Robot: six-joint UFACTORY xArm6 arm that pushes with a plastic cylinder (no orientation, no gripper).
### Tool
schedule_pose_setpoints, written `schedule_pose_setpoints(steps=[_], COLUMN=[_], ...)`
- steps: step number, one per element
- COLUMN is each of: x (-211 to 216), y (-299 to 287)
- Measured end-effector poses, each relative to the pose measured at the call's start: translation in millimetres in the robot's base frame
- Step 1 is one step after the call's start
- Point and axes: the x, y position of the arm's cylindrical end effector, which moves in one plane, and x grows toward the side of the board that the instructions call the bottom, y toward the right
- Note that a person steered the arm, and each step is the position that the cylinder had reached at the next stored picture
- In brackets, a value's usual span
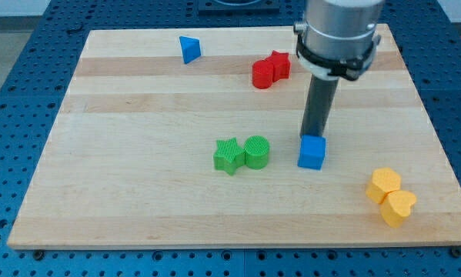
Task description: Push the blue cube to the left side of the yellow heart
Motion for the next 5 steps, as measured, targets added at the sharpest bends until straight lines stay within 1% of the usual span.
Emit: schedule_pose_setpoints(steps=[1, 2, 3, 4, 5], x=[28.7, 33.4, 17.1, 14.0, 25.6], y=[1.0, 1.7, 1.5, -17.9, -33.6])
